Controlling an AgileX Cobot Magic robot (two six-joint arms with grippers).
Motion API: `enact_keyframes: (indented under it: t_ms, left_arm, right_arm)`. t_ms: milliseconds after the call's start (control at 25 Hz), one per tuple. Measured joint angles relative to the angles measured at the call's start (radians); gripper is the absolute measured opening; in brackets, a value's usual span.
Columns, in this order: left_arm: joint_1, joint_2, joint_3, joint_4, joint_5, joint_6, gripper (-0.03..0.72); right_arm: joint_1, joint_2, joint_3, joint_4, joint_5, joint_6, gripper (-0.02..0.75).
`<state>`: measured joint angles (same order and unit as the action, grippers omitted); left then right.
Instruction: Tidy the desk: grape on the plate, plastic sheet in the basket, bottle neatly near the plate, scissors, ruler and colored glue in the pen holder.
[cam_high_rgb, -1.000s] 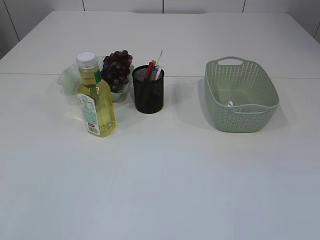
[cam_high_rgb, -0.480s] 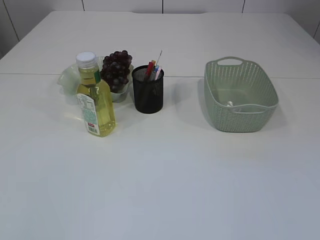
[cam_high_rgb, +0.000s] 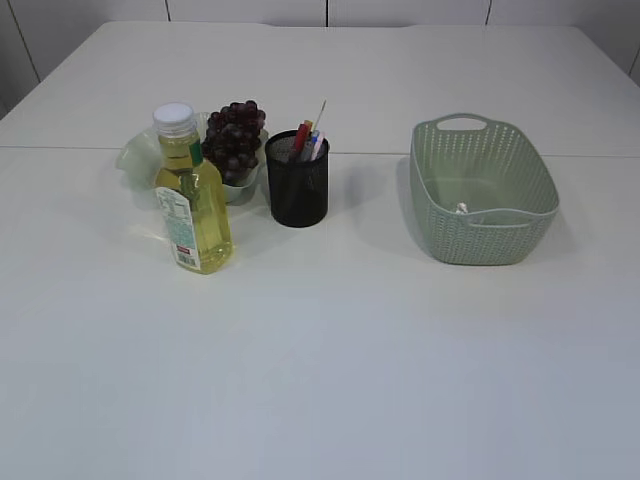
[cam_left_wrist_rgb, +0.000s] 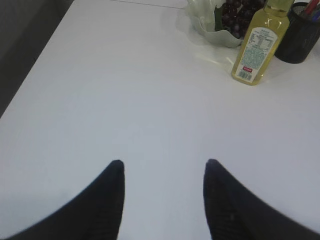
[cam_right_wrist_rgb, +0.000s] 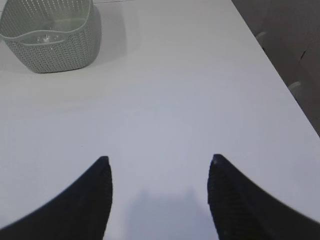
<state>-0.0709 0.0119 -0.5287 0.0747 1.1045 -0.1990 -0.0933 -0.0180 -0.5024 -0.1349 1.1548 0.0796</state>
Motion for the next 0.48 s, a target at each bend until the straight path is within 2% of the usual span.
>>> enact_keyframes:
  t_ms: [320,480]
  left_arm:
    - [0.002,0.000,0.000,0.000,0.000,0.000,0.379]
    - [0.002,0.000,0.000,-0.003,0.000,0.031,0.367]
  right_arm:
    - [-0.002,0.000,0.000,0.008,0.000,-0.006,0.477]
    - [-0.002,0.000,0.000,0.086,0.000,-0.119,0.477]
